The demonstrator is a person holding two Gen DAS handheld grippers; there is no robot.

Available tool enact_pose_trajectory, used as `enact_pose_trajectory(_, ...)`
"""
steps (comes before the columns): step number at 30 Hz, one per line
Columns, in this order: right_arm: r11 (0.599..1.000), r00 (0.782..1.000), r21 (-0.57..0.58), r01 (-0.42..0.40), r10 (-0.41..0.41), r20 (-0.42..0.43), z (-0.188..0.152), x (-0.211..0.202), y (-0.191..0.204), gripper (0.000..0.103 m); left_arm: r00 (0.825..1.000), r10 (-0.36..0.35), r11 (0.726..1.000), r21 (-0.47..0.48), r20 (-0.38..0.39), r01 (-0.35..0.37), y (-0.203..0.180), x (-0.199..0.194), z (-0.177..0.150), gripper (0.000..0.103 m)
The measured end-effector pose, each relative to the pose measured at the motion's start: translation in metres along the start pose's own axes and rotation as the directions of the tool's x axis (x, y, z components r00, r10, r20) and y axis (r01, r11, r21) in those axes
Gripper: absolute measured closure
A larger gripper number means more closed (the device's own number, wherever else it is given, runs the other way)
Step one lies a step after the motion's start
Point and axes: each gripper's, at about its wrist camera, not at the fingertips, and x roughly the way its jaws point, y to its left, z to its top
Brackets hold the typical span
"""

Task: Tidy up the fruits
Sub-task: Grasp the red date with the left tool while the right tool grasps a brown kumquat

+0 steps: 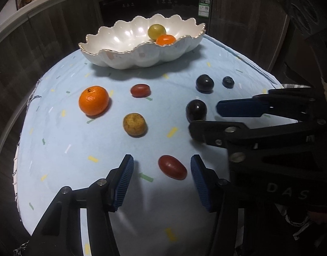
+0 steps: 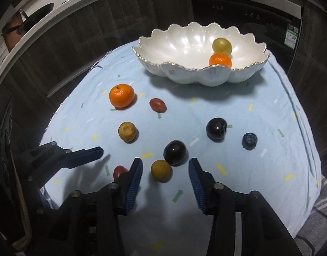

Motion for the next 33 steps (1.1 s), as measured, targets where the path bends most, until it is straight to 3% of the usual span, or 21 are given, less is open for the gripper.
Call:
enact_pose_trajectory(4, 1.0, 1.0, 0.006, -0.017, 0.017, -0.02, -0.001, 0.006, 0.0, 0.059, 1.0, -0.013, 1.0, 0.01, -0.005, 0.013, -0.003, 0.003, 0.0, 0.054)
enact_pose_trajectory(9, 0.999, 0.998, 0.009, -0.032, 0.033, -0.045, -0.002, 0.011, 0.0, 0.068, 0.999, -0.034, 0.999, 0.007, -0.008, 0.034, -0.003, 0.004, -0.001, 0.064)
enact_pose_trajectory(13, 0.999, 0.997, 0.017, -0.04, 0.041, -0.064, -0.003, 0.016, -0.002, 0.069, 0.999, -0.046, 0.999, -0.001, -0.009, 0.046, -0.001, 0.004, -0.001, 0.067)
enact_pose_trajectory(19, 0.999, 0.996, 0.027, -0.046, 0.048, -0.076, -0.004, 0.019, -0.003, 0.079, 0.998, -0.059, 0.998, 0.0, -0.01, 0.059, -0.002, 0.004, -0.001, 0.074)
enact_pose_trajectory(33, 0.998, 0.996, 0.024, -0.058, 0.06, -0.071, -0.003, 0.013, -0.001, 0.08, 0.998, -0.065, 0.998, -0.007, -0.003, 0.065, -0.002, 0.001, 0.0, 0.077)
